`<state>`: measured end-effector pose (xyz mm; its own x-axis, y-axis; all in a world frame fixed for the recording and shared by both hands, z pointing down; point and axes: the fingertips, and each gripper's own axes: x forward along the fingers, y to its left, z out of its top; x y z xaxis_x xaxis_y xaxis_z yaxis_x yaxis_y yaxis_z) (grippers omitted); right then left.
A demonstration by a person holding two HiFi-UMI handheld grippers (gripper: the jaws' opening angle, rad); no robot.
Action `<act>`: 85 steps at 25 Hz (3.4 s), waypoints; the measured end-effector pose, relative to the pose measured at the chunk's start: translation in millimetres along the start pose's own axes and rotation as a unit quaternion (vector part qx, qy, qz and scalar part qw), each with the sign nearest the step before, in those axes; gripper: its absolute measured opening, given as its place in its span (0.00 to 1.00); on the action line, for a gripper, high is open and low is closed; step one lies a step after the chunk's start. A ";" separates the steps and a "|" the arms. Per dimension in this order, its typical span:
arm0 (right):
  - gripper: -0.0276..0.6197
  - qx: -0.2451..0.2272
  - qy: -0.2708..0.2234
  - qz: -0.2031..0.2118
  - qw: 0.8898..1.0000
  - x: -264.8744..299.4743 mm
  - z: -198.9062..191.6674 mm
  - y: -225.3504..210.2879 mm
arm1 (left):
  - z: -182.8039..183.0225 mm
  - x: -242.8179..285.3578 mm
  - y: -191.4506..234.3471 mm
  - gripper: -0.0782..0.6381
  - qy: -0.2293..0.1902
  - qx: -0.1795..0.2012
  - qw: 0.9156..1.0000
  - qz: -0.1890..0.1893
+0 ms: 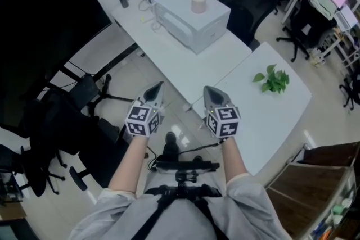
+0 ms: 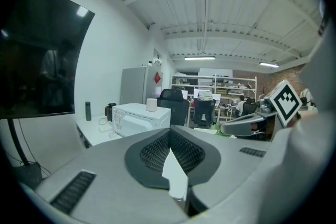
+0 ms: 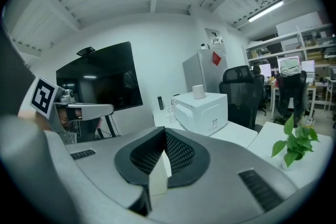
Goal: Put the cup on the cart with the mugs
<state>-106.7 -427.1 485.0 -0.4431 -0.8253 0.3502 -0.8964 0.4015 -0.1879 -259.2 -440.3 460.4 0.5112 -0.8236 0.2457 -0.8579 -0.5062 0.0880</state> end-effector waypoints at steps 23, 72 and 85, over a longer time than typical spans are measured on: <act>0.57 -0.014 -0.034 -0.110 0.993 238.8 129.3 -69.4 | 61.5 139.6 132.1 0.11 0.000 0.004 0.997 -0.082; 0.73 -0.060 -0.021 -0.150 0.987 458.1 196.4 -238.9 | 44.2 276.8 154.2 0.11 0.049 -0.032 0.998 -0.035; 0.72 -0.066 -0.011 -0.146 0.987 453.8 198.4 -237.3 | 41.4 277.8 151.0 0.11 0.051 -0.034 0.998 -0.034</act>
<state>-92.2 -975.7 506.5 -0.1670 -0.9212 0.3514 -0.9804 0.1928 0.0397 -244.6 -756.1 502.1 0.5636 -0.7558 0.3334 -0.8246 -0.5389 0.1721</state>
